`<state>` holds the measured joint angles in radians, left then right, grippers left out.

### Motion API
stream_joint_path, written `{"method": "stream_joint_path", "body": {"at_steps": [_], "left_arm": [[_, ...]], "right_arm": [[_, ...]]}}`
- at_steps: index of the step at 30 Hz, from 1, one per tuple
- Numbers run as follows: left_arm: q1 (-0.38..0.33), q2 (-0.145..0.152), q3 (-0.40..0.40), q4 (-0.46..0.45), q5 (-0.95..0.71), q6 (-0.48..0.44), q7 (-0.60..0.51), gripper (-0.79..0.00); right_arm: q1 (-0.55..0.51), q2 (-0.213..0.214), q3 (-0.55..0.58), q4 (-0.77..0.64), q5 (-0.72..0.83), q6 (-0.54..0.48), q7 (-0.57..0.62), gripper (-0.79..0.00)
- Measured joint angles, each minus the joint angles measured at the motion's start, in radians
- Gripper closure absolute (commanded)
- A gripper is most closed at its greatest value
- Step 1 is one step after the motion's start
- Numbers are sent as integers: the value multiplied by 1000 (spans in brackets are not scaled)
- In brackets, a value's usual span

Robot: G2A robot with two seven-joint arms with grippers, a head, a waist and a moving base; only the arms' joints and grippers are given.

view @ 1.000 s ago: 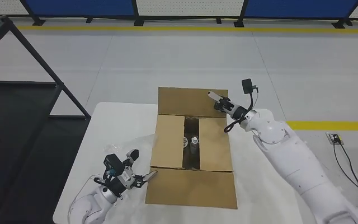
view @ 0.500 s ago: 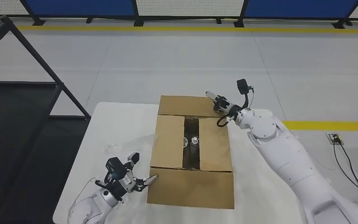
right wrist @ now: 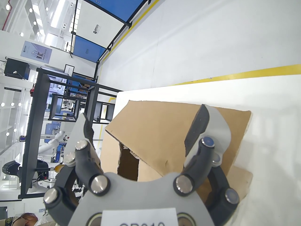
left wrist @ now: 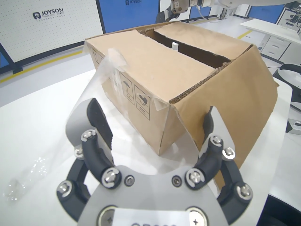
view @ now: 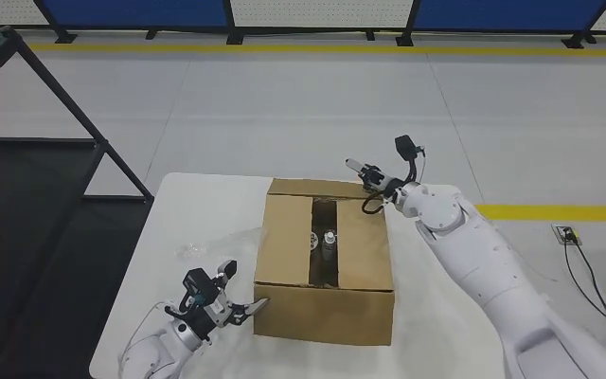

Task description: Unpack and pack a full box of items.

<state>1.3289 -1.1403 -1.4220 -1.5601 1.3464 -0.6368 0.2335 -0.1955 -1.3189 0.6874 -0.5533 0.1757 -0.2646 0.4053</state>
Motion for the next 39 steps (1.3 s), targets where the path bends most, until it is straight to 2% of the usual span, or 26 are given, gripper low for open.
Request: {"method": "stream_joint_path", "body": {"at_steps": [14, 19, 24, 27, 31, 39], "left_arm": [[3, 3, 9, 14, 12, 20, 25, -785], [17, 4, 2, 2, -9, 26, 55, -785], [30, 5, -6, -13, -34, 23, 81, -785], [40, 6, -18, -26, -68, 16, 108, -785], [55, 5, -49, -46, -153, 23, 150, -785], [67, -1, -102, -60, -304, 112, 204, -785]], "right_arm": [[14, -31, 32, 77, -8, -25, 3, -785], [3, -28, 64, 78, -1, -99, -26, -785], [-27, -8, 105, 31, 4, -202, 9, -785], [-59, 11, 131, -34, -3, -256, 61, -785], [-121, 46, 173, -160, 1, -296, 211, -785], [-255, 105, 247, -423, -9, -194, 438, -785]]}}
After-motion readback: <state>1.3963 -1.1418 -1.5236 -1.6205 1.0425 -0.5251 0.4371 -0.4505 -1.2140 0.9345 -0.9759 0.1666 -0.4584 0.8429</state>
